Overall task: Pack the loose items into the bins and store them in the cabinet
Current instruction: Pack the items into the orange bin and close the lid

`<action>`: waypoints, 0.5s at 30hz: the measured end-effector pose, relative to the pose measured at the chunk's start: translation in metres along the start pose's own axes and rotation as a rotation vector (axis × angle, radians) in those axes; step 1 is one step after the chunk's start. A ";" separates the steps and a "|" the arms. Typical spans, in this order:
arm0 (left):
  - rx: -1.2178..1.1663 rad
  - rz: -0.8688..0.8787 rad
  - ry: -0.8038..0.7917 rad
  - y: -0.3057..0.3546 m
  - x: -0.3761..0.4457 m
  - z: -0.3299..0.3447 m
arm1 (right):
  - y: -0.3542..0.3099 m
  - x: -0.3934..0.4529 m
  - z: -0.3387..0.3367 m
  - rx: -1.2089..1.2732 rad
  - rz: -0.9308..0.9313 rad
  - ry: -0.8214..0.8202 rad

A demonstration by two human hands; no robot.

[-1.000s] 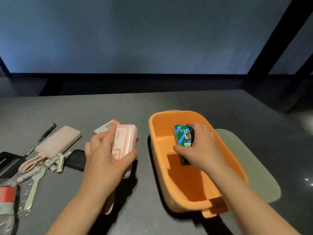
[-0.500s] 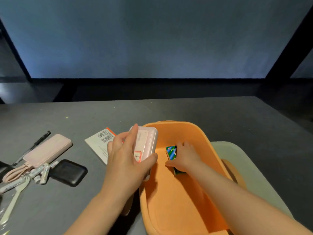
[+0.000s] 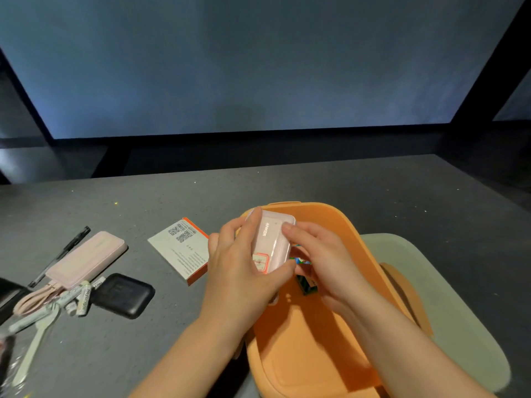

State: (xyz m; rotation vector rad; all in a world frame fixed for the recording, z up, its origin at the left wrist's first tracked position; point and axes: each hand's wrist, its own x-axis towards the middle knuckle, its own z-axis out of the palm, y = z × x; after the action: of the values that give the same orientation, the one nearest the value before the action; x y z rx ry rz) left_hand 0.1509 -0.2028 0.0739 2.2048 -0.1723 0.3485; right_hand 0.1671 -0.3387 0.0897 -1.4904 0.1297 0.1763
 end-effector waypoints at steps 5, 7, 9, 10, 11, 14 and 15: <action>-0.195 -0.096 -0.105 0.006 -0.001 -0.018 | -0.012 0.003 -0.005 0.222 0.010 0.065; -0.480 -0.194 -0.171 0.007 -0.004 -0.020 | -0.018 0.007 -0.012 0.224 0.014 0.064; -0.596 -0.241 -0.139 0.005 -0.006 -0.016 | -0.020 0.008 -0.013 0.122 0.017 0.054; -0.594 -0.241 -0.103 0.005 -0.007 -0.014 | -0.020 0.008 -0.010 0.035 0.020 0.048; -0.568 -0.230 -0.065 0.005 -0.007 -0.010 | -0.021 0.006 -0.008 -0.057 0.017 0.026; -0.454 -0.179 0.012 0.012 -0.011 -0.001 | -0.018 0.002 0.003 -0.221 -0.023 -0.065; -0.413 -0.160 0.019 0.015 -0.012 0.001 | -0.017 0.002 0.004 -0.264 -0.027 -0.054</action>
State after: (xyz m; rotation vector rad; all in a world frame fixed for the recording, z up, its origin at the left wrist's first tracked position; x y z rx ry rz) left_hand 0.1357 -0.2125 0.0812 1.7925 -0.0503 0.2215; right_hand 0.1727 -0.3353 0.1060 -1.7477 0.0433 0.2180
